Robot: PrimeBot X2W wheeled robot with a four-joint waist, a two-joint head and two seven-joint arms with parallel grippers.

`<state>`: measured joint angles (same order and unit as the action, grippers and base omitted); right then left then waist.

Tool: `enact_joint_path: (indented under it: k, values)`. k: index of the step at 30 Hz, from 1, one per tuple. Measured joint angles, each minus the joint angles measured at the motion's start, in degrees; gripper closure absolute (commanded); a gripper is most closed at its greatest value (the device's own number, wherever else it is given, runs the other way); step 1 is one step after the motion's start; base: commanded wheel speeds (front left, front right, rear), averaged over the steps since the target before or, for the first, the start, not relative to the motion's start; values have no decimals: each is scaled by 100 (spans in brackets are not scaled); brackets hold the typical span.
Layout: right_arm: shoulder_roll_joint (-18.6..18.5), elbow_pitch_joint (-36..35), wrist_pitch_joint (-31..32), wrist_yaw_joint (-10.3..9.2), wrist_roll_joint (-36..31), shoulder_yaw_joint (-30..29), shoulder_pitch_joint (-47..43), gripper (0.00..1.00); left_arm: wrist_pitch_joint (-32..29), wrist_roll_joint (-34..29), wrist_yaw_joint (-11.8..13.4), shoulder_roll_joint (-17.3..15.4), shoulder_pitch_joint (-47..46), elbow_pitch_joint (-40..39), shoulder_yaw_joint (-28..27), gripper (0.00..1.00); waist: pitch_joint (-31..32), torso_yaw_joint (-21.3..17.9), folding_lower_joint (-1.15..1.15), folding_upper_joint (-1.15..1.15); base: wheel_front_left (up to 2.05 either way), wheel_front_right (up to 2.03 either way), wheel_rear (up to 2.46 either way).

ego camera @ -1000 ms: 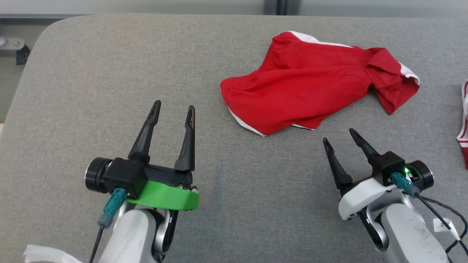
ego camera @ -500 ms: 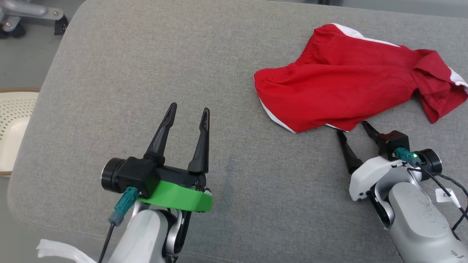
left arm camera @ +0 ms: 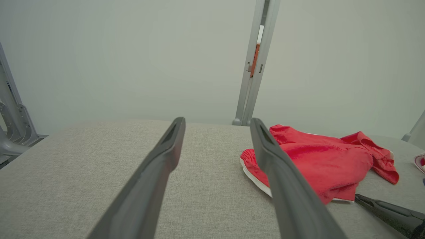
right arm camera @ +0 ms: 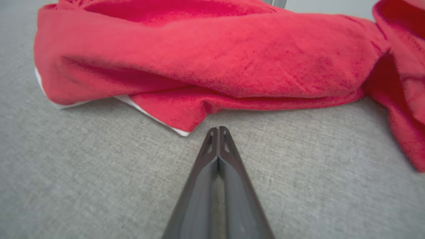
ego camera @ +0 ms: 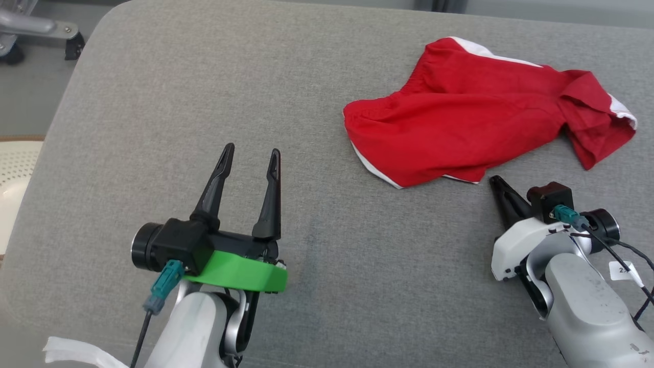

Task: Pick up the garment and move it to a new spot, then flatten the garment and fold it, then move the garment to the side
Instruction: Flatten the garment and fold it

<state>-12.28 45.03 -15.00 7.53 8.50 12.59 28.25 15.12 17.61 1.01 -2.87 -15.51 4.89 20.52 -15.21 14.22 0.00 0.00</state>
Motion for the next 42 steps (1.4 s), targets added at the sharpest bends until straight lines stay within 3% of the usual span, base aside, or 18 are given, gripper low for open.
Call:
enact_joint_path:
  k: [12,14,15,16,30,42]
  values:
    - [-403,-753,3,0,-44,335,-544,100,0,-18,-124,3,111,111,-125,0,387,-725,0,0,0,0,0]
    - [-344,-912,3,0,4,336,-614,66,0,-15,-124,3,114,107,-123,0,465,-785,0,0,0,0,0]
    - [-285,-1045,2,0,38,282,-663,5,0,-11,-124,3,125,104,-131,0,504,-813,0,0,0,0,0]
    - [-223,-1181,2,0,71,222,-720,0,0,-11,-124,4,148,105,-148,0,539,-841,0,0,0,0,0]
    - [673,-4022,-4,-1,3,-633,-2193,0,0,-125,-201,3,674,74,-575,0,807,-1167,0,0,0,0,0]
    - [896,-4310,-4,-1,-5,-727,-2502,0,0,-172,-201,3,1029,103,-549,0,886,-1301,0,0,0,0,0]
